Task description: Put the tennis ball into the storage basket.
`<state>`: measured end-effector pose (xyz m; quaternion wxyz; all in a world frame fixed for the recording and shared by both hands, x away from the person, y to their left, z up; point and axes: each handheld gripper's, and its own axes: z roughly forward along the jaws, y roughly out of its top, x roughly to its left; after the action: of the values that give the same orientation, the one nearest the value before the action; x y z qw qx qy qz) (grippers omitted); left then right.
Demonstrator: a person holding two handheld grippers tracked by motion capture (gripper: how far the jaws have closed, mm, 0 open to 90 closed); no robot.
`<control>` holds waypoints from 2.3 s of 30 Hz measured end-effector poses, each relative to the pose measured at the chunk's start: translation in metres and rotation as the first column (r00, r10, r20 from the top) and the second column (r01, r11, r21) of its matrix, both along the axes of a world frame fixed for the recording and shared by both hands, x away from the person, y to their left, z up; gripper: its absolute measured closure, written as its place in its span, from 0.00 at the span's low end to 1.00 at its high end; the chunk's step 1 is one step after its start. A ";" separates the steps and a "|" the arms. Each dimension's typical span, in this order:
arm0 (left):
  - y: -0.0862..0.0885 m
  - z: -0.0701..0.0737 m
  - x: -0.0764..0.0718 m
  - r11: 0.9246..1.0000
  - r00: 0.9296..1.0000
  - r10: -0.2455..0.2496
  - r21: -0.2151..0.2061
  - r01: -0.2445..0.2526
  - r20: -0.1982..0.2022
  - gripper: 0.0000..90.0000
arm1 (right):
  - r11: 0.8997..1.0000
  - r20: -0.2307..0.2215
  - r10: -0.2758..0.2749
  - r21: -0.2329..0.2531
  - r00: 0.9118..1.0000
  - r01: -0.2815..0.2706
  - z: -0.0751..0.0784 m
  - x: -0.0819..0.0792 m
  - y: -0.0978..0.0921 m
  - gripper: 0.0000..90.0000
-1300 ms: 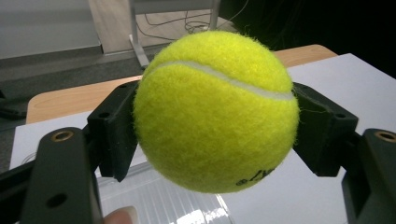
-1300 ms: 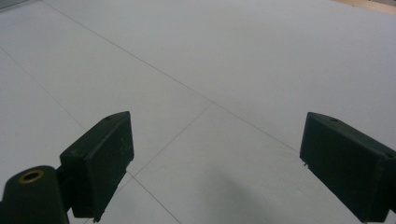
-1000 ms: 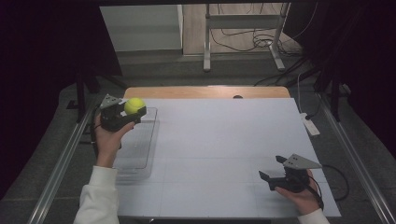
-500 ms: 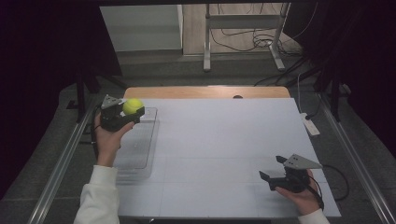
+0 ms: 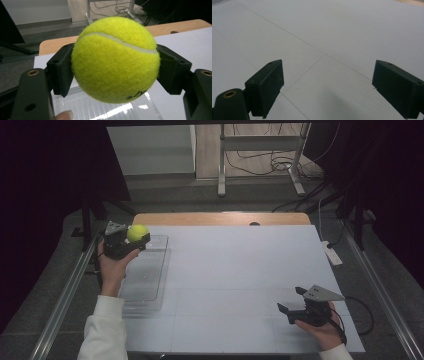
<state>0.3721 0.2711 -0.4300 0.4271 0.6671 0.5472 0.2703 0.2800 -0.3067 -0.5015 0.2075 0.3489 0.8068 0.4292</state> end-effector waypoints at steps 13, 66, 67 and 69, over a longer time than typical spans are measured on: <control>0.009 -0.008 0.007 1.000 0.999 0.026 0.001 -0.026 -0.040 0.29 | 1.000 -0.002 -0.006 -0.003 1.000 0.006 0.000 0.000 0.000 0.12; 0.013 -0.039 0.036 0.995 0.966 0.085 0.079 -0.068 -0.243 0.29 | 1.000 -0.002 0.000 0.019 1.000 0.000 0.001 0.000 0.000 0.12; 0.013 -0.039 0.036 0.994 0.965 0.085 0.081 -0.067 -0.247 0.29 | 1.000 -0.002 0.000 0.019 1.000 0.000 0.001 0.000 0.000 0.12; 0.013 -0.041 0.038 0.994 0.961 0.088 0.089 -0.067 -0.261 0.29 | 1.000 -0.003 0.001 0.017 1.000 -0.001 0.001 0.000 0.001 0.12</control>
<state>0.4102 0.2840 -0.4711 0.3128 0.6917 0.6137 0.2169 0.2799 -0.3059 -0.5002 0.2029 0.3511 0.8036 0.4356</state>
